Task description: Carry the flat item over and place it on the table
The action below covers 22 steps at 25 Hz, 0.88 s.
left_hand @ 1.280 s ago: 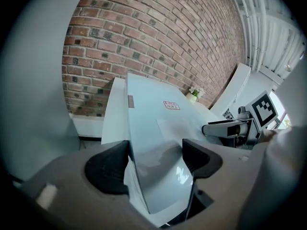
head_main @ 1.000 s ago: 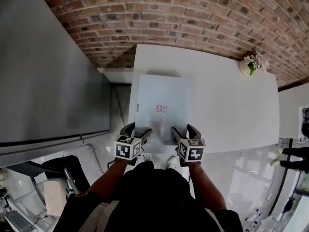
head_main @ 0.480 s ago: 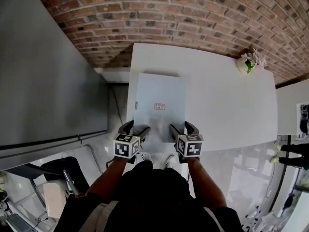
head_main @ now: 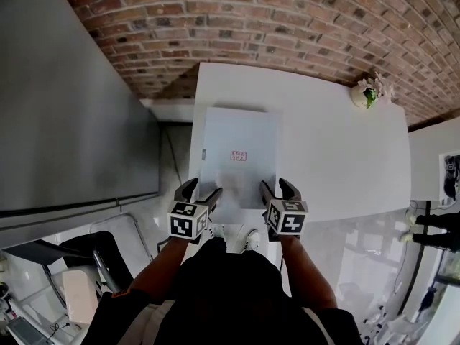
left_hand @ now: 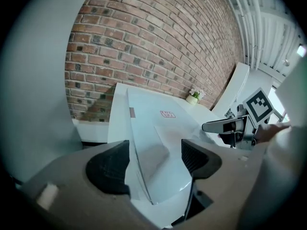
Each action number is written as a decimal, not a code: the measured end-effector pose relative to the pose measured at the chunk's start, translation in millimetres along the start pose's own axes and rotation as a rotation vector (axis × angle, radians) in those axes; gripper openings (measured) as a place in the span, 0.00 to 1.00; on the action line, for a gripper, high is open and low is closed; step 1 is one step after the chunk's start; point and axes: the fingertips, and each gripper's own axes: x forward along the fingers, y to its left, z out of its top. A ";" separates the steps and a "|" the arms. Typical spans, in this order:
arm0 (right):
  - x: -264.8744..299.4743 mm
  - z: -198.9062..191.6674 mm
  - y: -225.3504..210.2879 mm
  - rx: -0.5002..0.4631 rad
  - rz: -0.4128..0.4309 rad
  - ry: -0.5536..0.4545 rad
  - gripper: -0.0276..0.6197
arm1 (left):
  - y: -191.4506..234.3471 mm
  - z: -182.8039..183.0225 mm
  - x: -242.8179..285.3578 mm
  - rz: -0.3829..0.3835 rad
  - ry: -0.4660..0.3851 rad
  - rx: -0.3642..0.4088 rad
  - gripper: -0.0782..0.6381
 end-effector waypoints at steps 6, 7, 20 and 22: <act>-24.5 18.2 2.0 -0.045 -0.043 -0.100 0.20 | -3.3 19.6 -27.9 0.032 -0.070 -0.028 0.42; -29.5 20.6 3.9 -0.059 -0.044 -0.113 0.16 | -5.2 21.6 -33.2 0.043 -0.079 -0.033 0.38; -103.3 5.7 35.0 -0.179 0.064 -0.190 0.04 | -87.2 14.3 -94.0 0.158 -0.125 0.050 0.11; -119.0 -2.0 36.1 -0.180 0.083 -0.204 0.04 | -103.8 5.4 -103.1 0.162 -0.136 0.057 0.11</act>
